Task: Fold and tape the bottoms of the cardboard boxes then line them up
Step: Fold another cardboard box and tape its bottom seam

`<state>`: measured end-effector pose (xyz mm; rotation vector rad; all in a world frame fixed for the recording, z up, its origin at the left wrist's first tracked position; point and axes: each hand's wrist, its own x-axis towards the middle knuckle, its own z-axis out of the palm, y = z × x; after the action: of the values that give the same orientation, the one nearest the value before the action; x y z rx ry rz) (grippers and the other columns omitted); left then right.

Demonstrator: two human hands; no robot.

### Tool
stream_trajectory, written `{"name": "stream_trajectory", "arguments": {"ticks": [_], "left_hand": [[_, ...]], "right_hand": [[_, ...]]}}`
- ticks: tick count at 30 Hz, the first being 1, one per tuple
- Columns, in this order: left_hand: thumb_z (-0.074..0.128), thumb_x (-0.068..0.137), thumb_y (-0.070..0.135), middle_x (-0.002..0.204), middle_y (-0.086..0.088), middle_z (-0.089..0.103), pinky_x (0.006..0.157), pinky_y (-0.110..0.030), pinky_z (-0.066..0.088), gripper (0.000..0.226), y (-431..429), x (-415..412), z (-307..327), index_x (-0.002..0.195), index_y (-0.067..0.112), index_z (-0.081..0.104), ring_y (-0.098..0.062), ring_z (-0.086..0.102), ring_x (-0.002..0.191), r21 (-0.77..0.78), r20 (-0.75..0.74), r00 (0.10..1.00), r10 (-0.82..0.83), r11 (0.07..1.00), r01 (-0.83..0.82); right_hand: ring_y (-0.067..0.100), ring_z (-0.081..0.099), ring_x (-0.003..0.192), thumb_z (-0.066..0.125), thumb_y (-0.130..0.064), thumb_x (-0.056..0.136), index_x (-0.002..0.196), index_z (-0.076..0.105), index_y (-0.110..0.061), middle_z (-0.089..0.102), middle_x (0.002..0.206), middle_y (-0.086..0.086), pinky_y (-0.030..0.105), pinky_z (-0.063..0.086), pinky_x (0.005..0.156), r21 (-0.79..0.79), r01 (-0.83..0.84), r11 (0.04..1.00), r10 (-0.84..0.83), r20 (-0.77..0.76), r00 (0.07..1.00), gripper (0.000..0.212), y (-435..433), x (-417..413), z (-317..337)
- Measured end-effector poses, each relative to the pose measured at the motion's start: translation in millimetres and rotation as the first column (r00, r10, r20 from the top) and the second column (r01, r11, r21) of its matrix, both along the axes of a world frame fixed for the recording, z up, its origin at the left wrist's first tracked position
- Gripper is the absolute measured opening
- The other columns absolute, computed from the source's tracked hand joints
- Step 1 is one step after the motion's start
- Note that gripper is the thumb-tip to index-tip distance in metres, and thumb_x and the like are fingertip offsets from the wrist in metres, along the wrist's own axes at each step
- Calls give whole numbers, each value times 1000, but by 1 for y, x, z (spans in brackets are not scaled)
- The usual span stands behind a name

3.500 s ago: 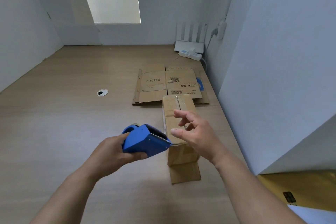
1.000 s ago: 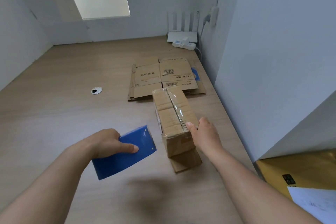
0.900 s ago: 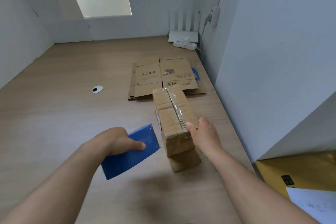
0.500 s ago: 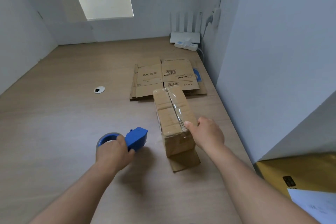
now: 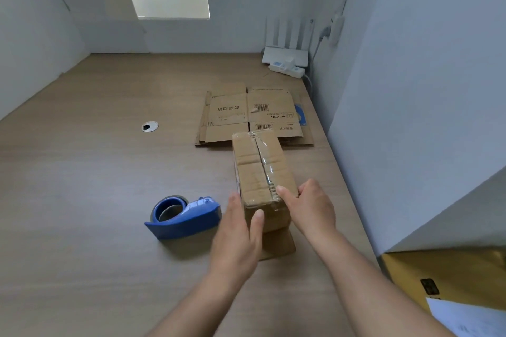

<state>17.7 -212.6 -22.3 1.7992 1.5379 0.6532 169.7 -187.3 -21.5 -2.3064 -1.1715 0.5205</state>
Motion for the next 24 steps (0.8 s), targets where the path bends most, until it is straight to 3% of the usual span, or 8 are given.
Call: {"name": "stream_trajectory", "arguments": {"ticks": [3, 7, 9, 11, 13, 17, 20, 24], "left_hand": [[36, 101, 32, 138, 6, 50, 95, -21, 34, 45, 7, 16, -5, 145, 22, 32, -16, 45, 129, -204, 245, 962, 118, 977, -67], [30, 97, 53, 141, 6, 48, 99, -24, 32, 56, 16, 12, -8, 145, 26, 36, -16, 42, 132, -304, 275, 953, 124, 952, -36], [27, 86, 69, 132, 5, 57, 95, -25, 39, 69, 22, 10, -7, 138, 26, 45, -17, 50, 124, -293, 193, 979, 60, 956, -1], [28, 77, 78, 118, 5, 64, 90, -31, 49, 78, 29, 7, -7, 129, 25, 52, -16, 59, 109, -240, -10, 1000, -23, 971, 20], [33, 83, 73, 109, 4, 67, 84, -34, 53, 67, 34, 5, -8, 123, 24, 55, -16, 62, 100, -153, -190, 981, -38, 988, 8], [32, 93, 61, 102, -3, 69, 76, -32, 50, 54, 38, 1, -7, 118, 19, 56, -22, 63, 95, 9, -433, 901, -20, 1000, 27], [31, 98, 51, 107, -4, 68, 78, -31, 47, 45, 42, -4, -7, 123, 20, 53, -23, 62, 99, 42, -436, 898, -58, 995, 85], [32, 102, 38, 112, 3, 66, 83, -30, 48, 37, 39, -13, -15, 137, 32, 44, -17, 60, 102, -26, -203, 974, -99, 995, 96]], "right_hand": [[28, 57, 97, 52, -59, 87, 102, 53, -9, 61, 103, 7, 33, 40, 74, -18, -52, 998, 54, 74, 996, 52, -1, -1, 0], [27, 57, 91, 43, -56, 93, 86, 50, -14, 61, 91, 5, 33, 40, 73, -32, -180, 983, 181, 34, 983, 44, -4, 9, 12], [22, 54, 81, 49, -63, 86, 83, 50, -15, 59, 84, 2, 33, 39, 66, -63, -261, 963, 261, 2, 965, 49, -5, 15, 20], [19, 54, 80, 58, -72, 74, 89, 51, -15, 58, 85, 0, 30, 38, 60, -126, -335, 934, 341, 31, 939, 59, -3, 18, 24], [20, 57, 88, 62, -74, 68, 98, 52, -16, 61, 95, 0, 31, 42, 66, -178, -372, 911, 396, 122, 910, 66, 1, 19, 22], [26, 58, 98, 61, -61, 80, 105, 49, -11, 61, 105, 6, 31, 36, 69, -142, -407, 902, 431, 278, 859, 57, 3, 19, 15], [25, 53, 86, 58, -47, 89, 97, 46, -12, 56, 95, 6, 32, 35, 70, -71, -460, 885, 463, 237, 854, 38, -2, 25, 6], [25, 53, 81, 60, -27, 92, 93, 54, -7, 59, 90, 7, 33, 38, 70, 103, -443, 891, 436, 84, 896, 21, -8, 27, -6]]}}
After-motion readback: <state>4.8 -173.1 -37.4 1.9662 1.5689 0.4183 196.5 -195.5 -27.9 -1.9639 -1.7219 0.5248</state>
